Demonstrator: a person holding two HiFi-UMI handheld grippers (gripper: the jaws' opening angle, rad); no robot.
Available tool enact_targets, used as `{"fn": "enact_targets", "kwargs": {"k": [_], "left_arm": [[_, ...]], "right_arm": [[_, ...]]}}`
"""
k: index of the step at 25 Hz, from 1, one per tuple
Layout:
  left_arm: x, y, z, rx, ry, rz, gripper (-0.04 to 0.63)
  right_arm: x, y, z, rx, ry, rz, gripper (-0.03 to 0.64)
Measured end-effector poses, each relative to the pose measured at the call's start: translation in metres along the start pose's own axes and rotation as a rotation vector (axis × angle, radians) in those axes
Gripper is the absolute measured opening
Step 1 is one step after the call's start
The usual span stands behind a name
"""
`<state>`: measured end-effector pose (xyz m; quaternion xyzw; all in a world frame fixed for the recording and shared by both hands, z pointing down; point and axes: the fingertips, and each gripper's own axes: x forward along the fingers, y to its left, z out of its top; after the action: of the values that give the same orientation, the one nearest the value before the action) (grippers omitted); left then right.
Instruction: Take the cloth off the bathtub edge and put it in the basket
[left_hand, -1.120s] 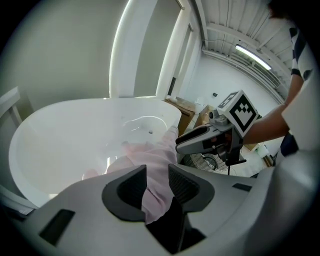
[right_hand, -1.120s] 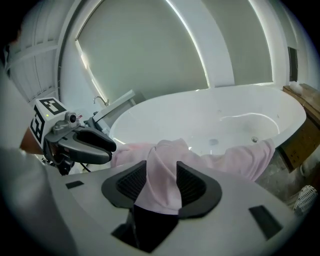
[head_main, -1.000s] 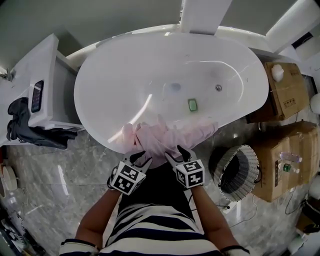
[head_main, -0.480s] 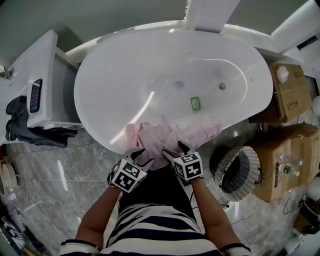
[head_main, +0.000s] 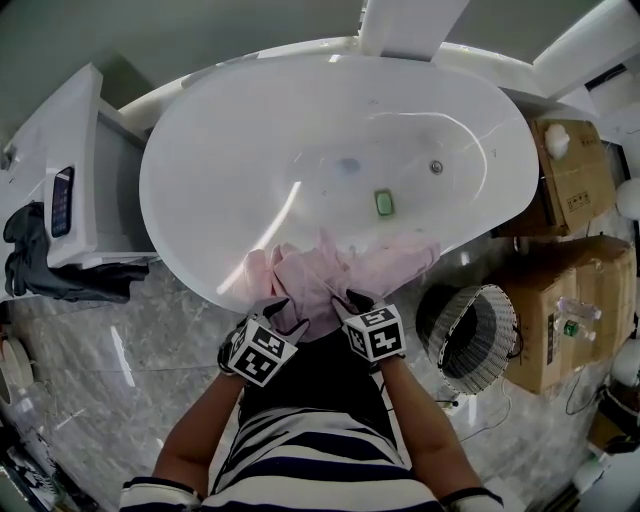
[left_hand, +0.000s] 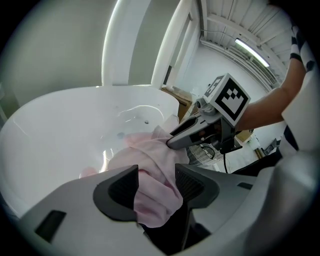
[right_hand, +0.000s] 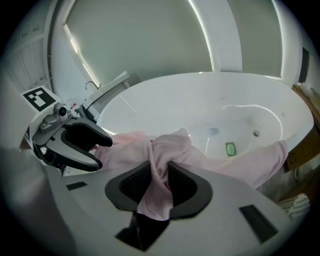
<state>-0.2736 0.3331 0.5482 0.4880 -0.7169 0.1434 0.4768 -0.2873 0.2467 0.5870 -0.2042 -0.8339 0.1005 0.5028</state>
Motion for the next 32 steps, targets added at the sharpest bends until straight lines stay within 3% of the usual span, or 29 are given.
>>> {"fn": "enact_targets", "kwargs": {"k": [5, 9, 12, 16, 21, 25, 28, 32], "left_arm": [[0.006, -0.004, -0.005, 0.006, 0.024, -0.043, 0.225], [0.009, -0.01, -0.006, 0.016, 0.045, -0.071, 0.249], [0.009, -0.011, -0.004, 0.037, 0.051, -0.049, 0.267], [0.011, -0.007, -0.006, 0.09, 0.052, -0.012, 0.318], [0.034, -0.018, 0.0, 0.208, 0.069, 0.006, 0.359], [0.052, -0.014, 0.009, 0.251, 0.075, 0.092, 0.359], [0.058, -0.016, 0.017, 0.258, 0.069, 0.103, 0.351], [0.061, -0.026, 0.031, 0.278, 0.042, 0.072, 0.232]], "right_arm": [[-0.009, 0.001, 0.001, 0.071, -0.02, -0.014, 0.051], [-0.02, 0.004, 0.001, 0.092, -0.043, 0.009, 0.048], [-0.029, 0.004, 0.004, 0.088, -0.077, 0.02, 0.046], [-0.042, 0.004, 0.011, 0.123, -0.126, 0.044, 0.046], [-0.06, 0.007, 0.021, 0.15, -0.175, 0.088, 0.046], [-0.074, 0.015, 0.026, 0.156, -0.203, 0.131, 0.046], [-0.084, 0.021, 0.027, 0.147, -0.216, 0.156, 0.046], [-0.101, 0.022, 0.025, 0.146, -0.241, 0.171, 0.046]]}}
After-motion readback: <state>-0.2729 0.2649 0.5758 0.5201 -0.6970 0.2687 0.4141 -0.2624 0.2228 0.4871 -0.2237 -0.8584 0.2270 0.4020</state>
